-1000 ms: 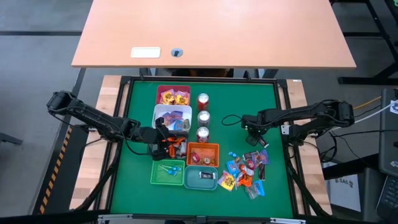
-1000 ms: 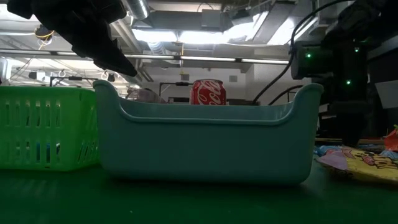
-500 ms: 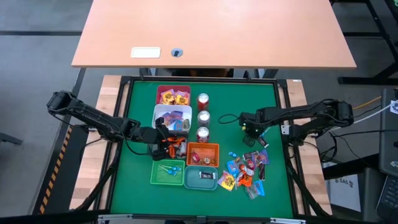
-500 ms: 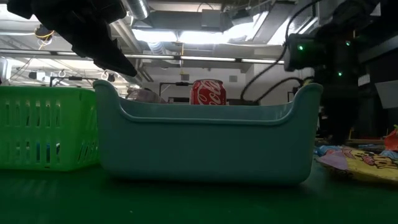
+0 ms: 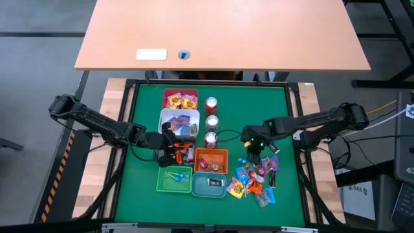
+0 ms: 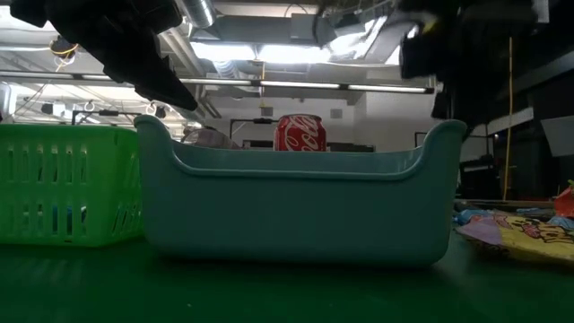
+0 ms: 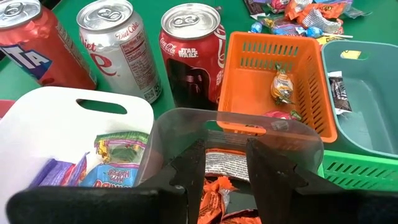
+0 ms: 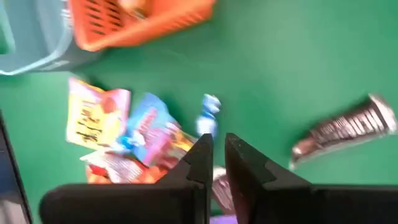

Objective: Sort candy
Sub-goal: Put the brown candy into the teal green bin

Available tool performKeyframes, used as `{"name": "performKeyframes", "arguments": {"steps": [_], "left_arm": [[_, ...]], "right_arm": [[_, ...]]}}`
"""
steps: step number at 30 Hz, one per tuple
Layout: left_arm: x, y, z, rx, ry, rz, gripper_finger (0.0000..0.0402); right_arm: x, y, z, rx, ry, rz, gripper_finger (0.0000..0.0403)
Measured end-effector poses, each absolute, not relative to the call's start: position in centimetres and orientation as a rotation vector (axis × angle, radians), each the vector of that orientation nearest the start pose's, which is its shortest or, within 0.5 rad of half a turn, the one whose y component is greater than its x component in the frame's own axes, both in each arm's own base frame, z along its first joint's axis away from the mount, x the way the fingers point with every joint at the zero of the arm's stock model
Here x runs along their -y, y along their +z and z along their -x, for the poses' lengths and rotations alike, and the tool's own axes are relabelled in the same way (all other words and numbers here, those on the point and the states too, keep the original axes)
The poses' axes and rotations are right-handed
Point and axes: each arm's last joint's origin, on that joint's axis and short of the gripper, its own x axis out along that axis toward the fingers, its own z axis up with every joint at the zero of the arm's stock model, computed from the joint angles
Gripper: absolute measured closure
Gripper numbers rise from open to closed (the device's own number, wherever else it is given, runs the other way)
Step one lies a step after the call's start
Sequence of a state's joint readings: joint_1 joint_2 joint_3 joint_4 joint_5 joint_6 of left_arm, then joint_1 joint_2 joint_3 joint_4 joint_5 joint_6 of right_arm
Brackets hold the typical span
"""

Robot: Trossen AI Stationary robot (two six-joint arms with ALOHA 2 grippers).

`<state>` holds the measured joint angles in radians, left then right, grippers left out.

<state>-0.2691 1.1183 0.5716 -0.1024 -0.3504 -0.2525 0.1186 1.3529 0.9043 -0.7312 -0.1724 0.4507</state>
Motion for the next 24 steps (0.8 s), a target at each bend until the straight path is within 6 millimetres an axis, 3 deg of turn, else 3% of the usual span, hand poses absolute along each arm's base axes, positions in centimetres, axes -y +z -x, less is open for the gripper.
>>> {"name": "performKeyframes", "arguments": {"steps": [7, 13, 18, 24], "left_arm": [[4.9, 20.7, -21.5, -0.603, 0.155, 0.047, 0.0295], [4.9, 20.7, -21.5, -0.603, 0.154, 0.048, 0.0295], [4.9, 20.7, -21.5, -0.603, 0.153, 0.048, 0.0295], [4.9, 20.8, -21.5, -0.602, 0.151, 0.048, 0.0295]], "right_arm": [[-5.6, 22.6, -24.5, -1.139, -0.111, -0.295, 0.0385], [-5.7, 22.6, -24.5, -1.127, -0.193, -0.362, 0.0381], [-5.5, 22.3, -24.1, -1.16, -0.283, -0.454, 0.0327], [-5.0, 20.6, -23.5, -1.253, -0.56, -0.47, 0.024]]}}
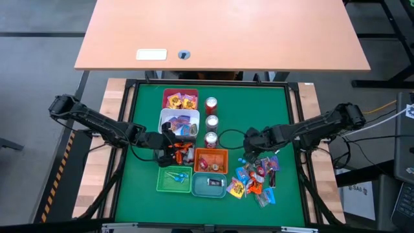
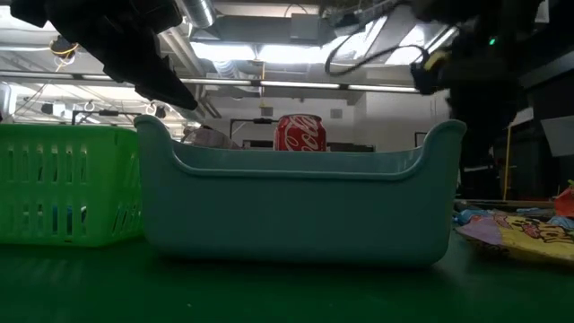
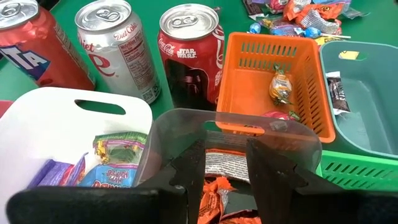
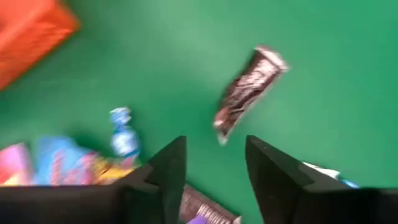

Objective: Sort candy
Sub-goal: Put the brown candy into the teal green bin

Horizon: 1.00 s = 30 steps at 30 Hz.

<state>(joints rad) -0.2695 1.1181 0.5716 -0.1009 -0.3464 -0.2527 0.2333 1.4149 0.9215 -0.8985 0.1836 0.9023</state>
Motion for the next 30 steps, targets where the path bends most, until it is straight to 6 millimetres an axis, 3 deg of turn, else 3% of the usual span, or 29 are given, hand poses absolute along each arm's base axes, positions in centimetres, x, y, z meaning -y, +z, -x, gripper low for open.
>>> {"name": "performKeyframes", "arguments": {"steps": [7, 20, 24, 30], "left_arm": [[4.9, 20.8, -21.6, -0.597, 0.15, 0.05, 0.0295], [5.0, 20.8, -21.6, -0.597, 0.148, 0.049, 0.0295], [5.0, 20.8, -21.6, -0.597, 0.148, 0.049, 0.0295], [5.0, 20.8, -21.6, -0.596, 0.149, 0.049, 0.0295]], "right_arm": [[-5.4, 18.2, -25.1, -1.275, -0.598, -0.441, 0.0193], [-5.5, 14.4, -26.2, -1.376, -0.686, -0.338, 0.0189], [-5.5, 14.0, -26.3, -1.383, -0.691, -0.333, 0.0211], [-5.6, 14.0, -26.4, -1.381, -0.675, -0.33, 0.0295]]}}
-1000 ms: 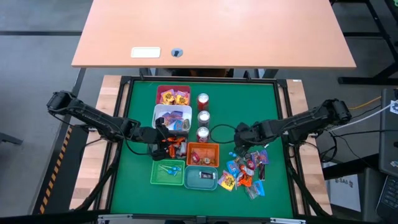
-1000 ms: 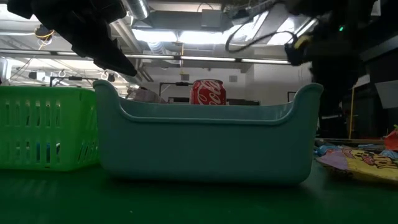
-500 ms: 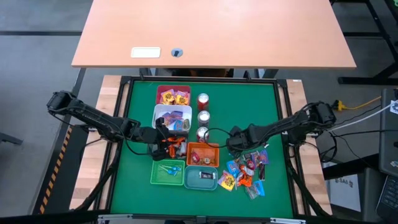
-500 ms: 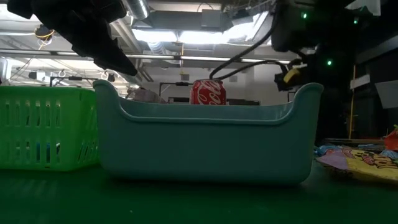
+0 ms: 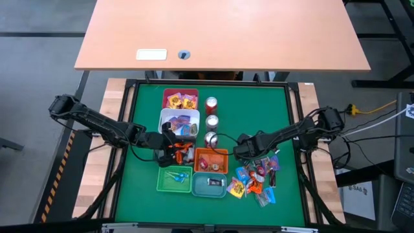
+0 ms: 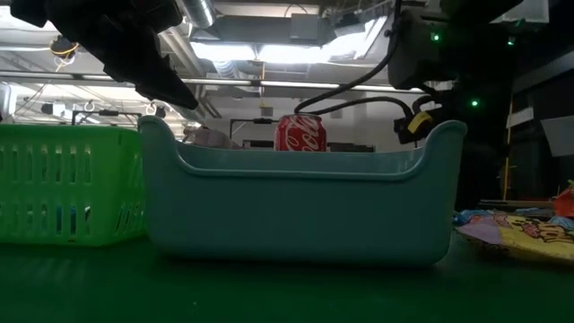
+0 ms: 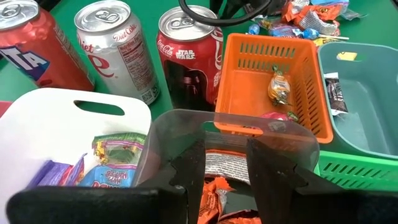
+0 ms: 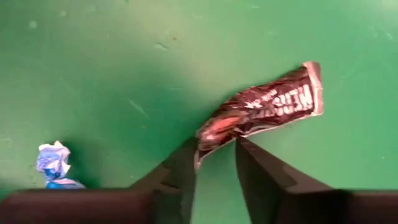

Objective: Sort candy
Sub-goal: Put the brown candy into the teal green bin

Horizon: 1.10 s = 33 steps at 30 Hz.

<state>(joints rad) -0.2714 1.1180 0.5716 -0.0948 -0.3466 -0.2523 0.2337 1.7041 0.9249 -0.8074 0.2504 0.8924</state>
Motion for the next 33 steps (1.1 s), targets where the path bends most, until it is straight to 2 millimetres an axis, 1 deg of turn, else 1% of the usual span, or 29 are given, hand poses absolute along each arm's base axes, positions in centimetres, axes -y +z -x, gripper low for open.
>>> {"name": "performKeyframes", "arguments": {"steps": [5, 7, 12, 15, 20, 25, 33], "left_arm": [[5.0, 20.8, -21.6, -0.596, 0.149, 0.049, 0.0295], [5.0, 20.8, -21.6, -0.596, 0.149, 0.049, 0.0295], [5.0, 20.8, -21.6, -0.596, 0.149, 0.049, 0.0295], [5.0, 20.8, -21.6, -0.596, 0.149, 0.049, 0.0295], [5.0, 20.8, -21.6, -0.596, 0.149, 0.049, 0.0295], [5.0, 20.8, -21.6, -0.596, 0.149, 0.049, 0.0295], [5.0, 20.8, -21.6, -0.596, 0.149, 0.049, 0.0295]], "right_arm": [[-5.5, 13.9, -26.4, -1.394, -0.652, -0.301, 0.0375], [-5.5, 13.9, -26.3, -1.401, -0.653, -0.295, 0.0395], [-5.6, 13.9, -26.3, -1.421, -0.621, -0.294, 0.0387], [-5.6, 13.9, -26.3, -1.427, -0.613, -0.299, 0.0398], [-5.7, 14.4, -26.2, -1.433, -0.574, -0.312, 0.04], [-5.7, 15.7, -25.9, -1.403, -0.528, -0.352, 0.0401], [-5.7, 18.5, -25.2, -1.307, -0.456, -0.423, 0.0402]]}}
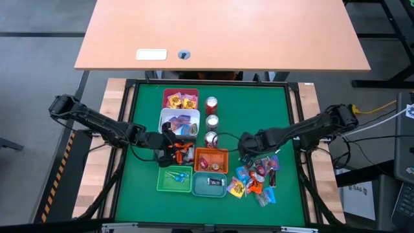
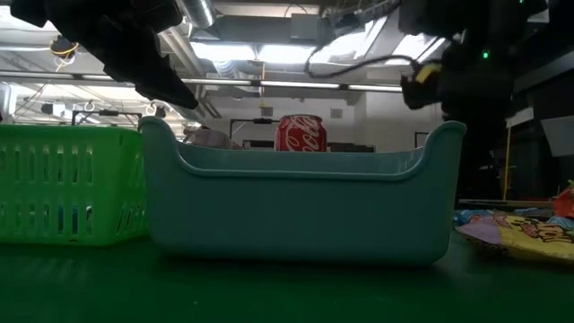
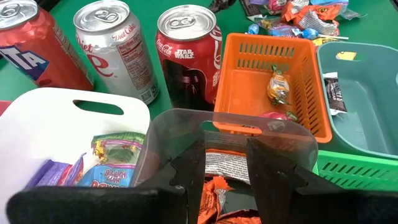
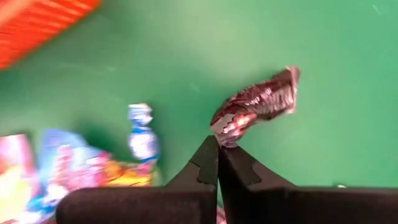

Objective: Sort candy
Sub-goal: Put the brown candy into the teal green bin

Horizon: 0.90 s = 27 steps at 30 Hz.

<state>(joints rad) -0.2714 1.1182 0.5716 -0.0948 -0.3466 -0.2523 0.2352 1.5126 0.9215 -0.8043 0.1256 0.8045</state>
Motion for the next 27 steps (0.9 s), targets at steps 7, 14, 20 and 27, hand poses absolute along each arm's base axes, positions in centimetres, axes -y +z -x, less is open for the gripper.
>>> {"name": "performKeyframes", "arguments": {"steps": [7, 14, 20, 27], "left_arm": [[5.0, 20.8, -21.6, -0.596, 0.149, 0.049, 0.0295], [5.0, 20.8, -21.6, -0.596, 0.149, 0.049, 0.0295], [5.0, 20.8, -21.6, -0.596, 0.149, 0.049, 0.0295], [5.0, 20.8, -21.6, -0.596, 0.149, 0.049, 0.0295]], "right_arm": [[-6.5, 20.9, -26.3, -1.145, -0.204, -0.607, 0.0402], [-7.7, 23.1, -28.6, -0.911, 0.162, -0.704, 0.0403], [-9.1, 24.7, -29.3, -0.764, 0.367, -0.704, 0.0403], [-12.0, 24.8, -28.8, -0.751, 0.473, -0.673, 0.0403]]}}
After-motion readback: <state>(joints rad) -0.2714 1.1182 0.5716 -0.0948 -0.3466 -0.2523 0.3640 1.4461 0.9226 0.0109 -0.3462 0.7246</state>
